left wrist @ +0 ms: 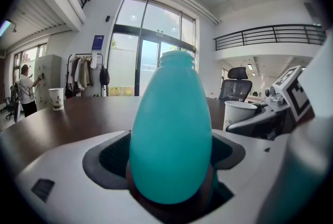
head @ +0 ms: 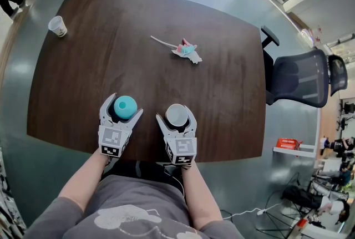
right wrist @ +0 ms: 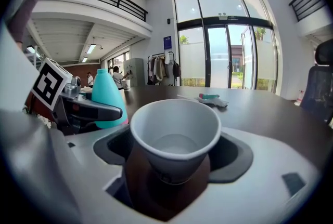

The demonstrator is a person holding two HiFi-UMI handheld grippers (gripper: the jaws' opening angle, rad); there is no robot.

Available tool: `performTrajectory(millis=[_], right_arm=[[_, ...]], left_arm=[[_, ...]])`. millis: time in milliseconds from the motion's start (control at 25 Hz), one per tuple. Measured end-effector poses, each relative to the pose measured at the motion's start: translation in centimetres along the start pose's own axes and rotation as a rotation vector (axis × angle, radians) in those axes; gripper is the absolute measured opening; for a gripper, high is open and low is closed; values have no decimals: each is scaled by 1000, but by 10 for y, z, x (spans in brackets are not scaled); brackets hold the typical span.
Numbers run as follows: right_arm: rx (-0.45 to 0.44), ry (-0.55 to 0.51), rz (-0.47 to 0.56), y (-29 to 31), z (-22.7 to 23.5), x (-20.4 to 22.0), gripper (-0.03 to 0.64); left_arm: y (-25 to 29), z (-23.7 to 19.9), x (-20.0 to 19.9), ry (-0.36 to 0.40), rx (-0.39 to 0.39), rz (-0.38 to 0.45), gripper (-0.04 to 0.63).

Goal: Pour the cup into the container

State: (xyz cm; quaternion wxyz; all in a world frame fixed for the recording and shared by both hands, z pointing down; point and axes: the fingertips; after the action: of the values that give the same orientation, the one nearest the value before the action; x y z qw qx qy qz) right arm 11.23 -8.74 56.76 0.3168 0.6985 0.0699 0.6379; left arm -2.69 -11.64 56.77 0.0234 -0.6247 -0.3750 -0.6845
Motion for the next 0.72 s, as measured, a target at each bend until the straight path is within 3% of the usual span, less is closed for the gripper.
performTrajectory(millis=[480,720], right_arm=[[-6,7,-7,-14,-1,3,419],[-6,20,21,-31,0,7,423]], left_arm=[[-11,11,-5,67,22,35,469],[-29,3,9,12,-18,11,469]])
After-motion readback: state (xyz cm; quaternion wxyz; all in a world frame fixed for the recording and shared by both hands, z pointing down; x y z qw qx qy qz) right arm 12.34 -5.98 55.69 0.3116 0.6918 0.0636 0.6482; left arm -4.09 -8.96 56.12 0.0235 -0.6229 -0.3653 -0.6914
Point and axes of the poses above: the fingertips, and each gripper's own axes: y forward along the fingers, z to its right, x out of its underside, and after that the axes turned 7 degrees about -z, right-handed
